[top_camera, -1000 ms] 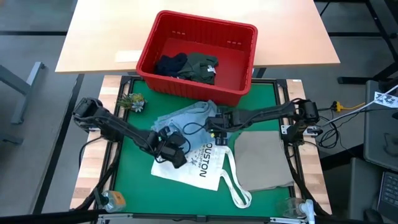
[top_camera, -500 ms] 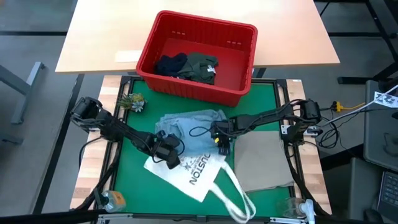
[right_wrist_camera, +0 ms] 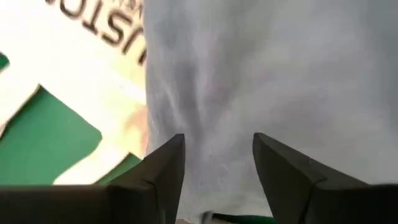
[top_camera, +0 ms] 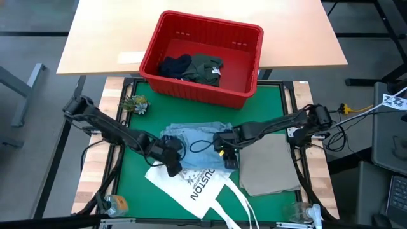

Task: Fold Laundry from Bin
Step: Fold the light blue pants

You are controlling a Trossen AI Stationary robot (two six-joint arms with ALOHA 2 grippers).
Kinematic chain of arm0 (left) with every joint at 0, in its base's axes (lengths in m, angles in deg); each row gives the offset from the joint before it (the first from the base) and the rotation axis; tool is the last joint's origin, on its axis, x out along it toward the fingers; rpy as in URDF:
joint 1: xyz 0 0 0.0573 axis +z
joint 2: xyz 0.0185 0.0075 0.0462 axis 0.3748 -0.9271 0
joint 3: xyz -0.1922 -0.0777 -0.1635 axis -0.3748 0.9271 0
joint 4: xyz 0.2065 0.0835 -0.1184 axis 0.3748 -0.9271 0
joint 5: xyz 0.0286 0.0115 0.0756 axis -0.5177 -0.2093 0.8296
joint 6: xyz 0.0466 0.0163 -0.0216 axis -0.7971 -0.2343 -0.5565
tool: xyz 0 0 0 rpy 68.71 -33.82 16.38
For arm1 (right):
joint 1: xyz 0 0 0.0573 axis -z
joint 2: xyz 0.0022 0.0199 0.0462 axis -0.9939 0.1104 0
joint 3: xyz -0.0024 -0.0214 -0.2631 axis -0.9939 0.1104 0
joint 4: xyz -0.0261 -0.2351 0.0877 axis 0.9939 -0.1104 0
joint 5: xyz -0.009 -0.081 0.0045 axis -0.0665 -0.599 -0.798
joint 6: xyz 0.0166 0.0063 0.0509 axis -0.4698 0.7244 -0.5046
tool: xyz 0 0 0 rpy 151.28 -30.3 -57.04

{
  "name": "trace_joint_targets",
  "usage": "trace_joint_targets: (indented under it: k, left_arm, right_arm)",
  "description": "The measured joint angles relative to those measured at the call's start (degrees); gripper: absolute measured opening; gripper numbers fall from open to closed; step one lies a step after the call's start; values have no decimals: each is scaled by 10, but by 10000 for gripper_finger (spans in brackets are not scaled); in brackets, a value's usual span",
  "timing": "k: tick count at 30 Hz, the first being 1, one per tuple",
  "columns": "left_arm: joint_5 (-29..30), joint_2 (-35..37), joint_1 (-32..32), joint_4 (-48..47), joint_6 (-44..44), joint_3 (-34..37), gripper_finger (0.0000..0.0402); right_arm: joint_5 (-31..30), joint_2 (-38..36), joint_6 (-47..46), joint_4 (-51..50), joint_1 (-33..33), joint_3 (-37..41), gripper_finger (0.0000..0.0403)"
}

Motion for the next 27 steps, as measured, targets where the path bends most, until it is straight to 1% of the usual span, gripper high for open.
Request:
trace_joint_targets:
  k: [2, 6, 9, 13, 15, 23, 27]
  left_arm:
    - [26, 18, 2, 0, 0, -3, 72]
    - [89, 33, 9, 5, -15, -4, 70]
    - [115, 24, 15, 1, -15, -3, 71]
    - [129, -7, 27, 0, -13, 1, 71]
    - [137, -23, 36, 2, -13, 7, 71]
    - [153, -93, 92, -1, -14, 27, 72]
    - [157, -112, 114, 3, -16, 36, 70]
  right_arm:
    - [-42, -2, 7, -23, -8, -28, 191]
    - [-133, -2, 43, -4, -17, -54, 191]
    - [-165, -1, 65, 31, -12, -42, 191]
    - [-198, 8, 78, 42, 13, -24, 191]
    - [-208, 9, 79, 49, 29, -8, 191]
    - [-208, 8, 78, 121, 108, 83, 191]
    - [-199, 8, 50, 141, 151, 116, 191]
